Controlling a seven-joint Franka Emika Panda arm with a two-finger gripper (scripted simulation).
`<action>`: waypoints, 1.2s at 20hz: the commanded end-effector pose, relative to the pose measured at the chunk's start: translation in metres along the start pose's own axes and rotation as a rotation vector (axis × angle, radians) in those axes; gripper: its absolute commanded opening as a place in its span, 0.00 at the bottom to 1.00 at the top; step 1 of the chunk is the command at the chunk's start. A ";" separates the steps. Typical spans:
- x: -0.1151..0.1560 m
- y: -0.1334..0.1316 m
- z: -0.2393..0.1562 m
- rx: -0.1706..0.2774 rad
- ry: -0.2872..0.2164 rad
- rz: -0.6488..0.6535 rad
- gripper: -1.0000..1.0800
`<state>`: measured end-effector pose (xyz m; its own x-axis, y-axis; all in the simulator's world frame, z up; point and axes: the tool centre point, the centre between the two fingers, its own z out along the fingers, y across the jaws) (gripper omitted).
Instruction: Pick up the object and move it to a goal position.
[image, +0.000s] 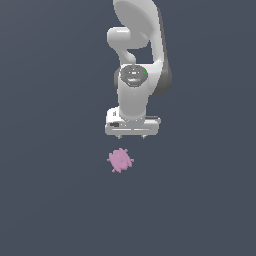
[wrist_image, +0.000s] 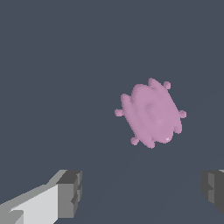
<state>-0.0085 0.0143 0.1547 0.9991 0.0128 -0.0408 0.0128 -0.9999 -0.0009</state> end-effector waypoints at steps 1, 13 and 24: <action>0.000 0.000 0.000 0.000 0.000 0.000 1.00; -0.003 -0.006 -0.001 -0.006 -0.009 -0.037 1.00; 0.003 -0.003 0.009 -0.015 0.004 -0.156 1.00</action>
<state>-0.0073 0.0178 0.1479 0.9888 0.1443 -0.0393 0.1447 -0.9895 0.0069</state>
